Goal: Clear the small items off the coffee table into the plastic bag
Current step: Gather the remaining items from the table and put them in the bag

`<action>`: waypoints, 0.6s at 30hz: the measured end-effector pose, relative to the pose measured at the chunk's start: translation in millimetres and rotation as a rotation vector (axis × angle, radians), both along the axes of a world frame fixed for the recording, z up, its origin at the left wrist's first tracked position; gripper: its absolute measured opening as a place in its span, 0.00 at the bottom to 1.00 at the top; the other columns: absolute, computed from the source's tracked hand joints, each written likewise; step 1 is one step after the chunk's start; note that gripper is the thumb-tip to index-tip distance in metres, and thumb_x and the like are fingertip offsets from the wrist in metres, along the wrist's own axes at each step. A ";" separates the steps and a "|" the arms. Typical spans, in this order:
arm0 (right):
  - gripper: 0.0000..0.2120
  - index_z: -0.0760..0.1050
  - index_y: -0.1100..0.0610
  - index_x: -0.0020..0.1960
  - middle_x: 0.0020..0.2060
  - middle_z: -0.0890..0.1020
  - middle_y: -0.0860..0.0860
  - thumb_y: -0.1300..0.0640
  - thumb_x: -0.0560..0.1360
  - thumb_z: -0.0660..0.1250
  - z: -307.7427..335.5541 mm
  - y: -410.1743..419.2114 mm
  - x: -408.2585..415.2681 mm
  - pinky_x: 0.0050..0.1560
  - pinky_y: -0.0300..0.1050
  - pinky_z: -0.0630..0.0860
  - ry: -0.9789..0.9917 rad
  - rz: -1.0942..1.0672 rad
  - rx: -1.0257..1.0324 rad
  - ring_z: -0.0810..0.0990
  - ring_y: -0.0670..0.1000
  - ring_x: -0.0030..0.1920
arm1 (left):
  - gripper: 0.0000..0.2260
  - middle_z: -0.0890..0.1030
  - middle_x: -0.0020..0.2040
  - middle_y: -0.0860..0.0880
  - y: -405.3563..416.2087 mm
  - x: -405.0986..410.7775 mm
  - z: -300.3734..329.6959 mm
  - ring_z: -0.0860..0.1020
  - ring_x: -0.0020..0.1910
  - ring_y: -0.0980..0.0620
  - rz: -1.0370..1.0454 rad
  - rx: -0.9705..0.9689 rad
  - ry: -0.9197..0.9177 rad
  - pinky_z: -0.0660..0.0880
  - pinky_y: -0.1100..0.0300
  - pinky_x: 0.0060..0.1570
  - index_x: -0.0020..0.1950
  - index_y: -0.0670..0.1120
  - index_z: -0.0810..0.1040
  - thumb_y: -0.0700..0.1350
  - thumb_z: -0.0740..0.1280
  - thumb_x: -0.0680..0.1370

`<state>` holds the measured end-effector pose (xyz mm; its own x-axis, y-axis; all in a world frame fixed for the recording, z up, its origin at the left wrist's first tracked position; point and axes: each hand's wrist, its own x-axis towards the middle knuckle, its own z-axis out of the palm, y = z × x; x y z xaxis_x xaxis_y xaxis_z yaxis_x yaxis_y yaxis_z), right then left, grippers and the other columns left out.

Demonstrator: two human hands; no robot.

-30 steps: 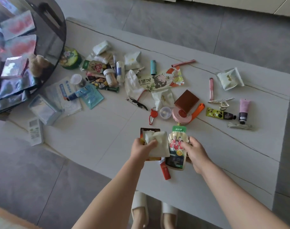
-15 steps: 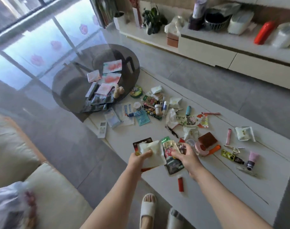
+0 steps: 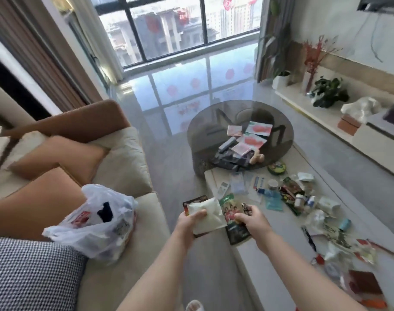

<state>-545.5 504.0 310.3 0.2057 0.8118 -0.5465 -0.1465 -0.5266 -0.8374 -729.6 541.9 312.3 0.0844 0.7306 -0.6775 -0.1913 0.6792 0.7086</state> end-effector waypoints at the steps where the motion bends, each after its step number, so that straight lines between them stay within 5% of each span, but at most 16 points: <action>1: 0.12 0.70 0.57 0.53 0.46 0.80 0.54 0.65 0.72 0.68 6.4 9.6 -14.5 0.44 0.47 0.78 -0.003 0.034 0.008 0.80 0.53 0.45 | 0.08 0.83 0.39 0.43 3.6 -16.5 3.5 0.81 0.36 0.44 0.038 0.023 -0.007 0.80 0.47 0.35 0.51 0.43 0.78 0.34 0.69 0.74; 7: 0.11 0.73 0.58 0.50 0.49 0.81 0.58 0.66 0.70 0.70 33.2 65.4 -100.5 0.57 0.57 0.77 -0.087 0.216 0.046 0.81 0.60 0.51 | 0.07 0.85 0.36 0.45 27.7 -110.9 18.6 0.83 0.32 0.47 0.231 0.075 -0.024 0.81 0.48 0.31 0.50 0.42 0.77 0.34 0.69 0.74; 10: 0.14 0.74 0.57 0.52 0.48 0.81 0.58 0.66 0.70 0.72 39.9 92.0 -141.8 0.58 0.58 0.77 -0.109 0.272 0.048 0.81 0.60 0.50 | 0.15 0.83 0.47 0.39 38.8 -156.4 23.7 0.82 0.41 0.41 0.297 0.053 -0.025 0.81 0.49 0.30 0.58 0.40 0.75 0.34 0.71 0.72; 15: 0.14 0.77 0.58 0.53 0.40 0.82 0.53 0.66 0.69 0.72 40.3 131.7 -211.2 0.48 0.49 0.79 -0.137 0.325 0.060 0.81 0.56 0.44 | 0.19 0.80 0.54 0.33 56.5 -226.0 28.5 0.80 0.50 0.34 0.418 0.037 0.006 0.76 0.34 0.51 0.62 0.36 0.74 0.34 0.71 0.72; 18: 0.15 0.73 0.57 0.54 0.45 0.81 0.54 0.65 0.70 0.71 41.3 147.8 -252.8 0.48 0.49 0.77 -0.135 0.385 0.046 0.80 0.56 0.47 | 0.17 0.81 0.48 0.35 62.0 -264.0 28.3 0.80 0.45 0.35 0.489 0.037 0.022 0.80 0.40 0.37 0.60 0.36 0.75 0.34 0.71 0.72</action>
<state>-798.3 651.8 351.6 -0.0508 0.8664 -0.4968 0.1668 -0.4831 -0.8595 -993.6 603.9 340.5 -0.2887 0.7047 -0.6481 -0.4666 0.4875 0.7380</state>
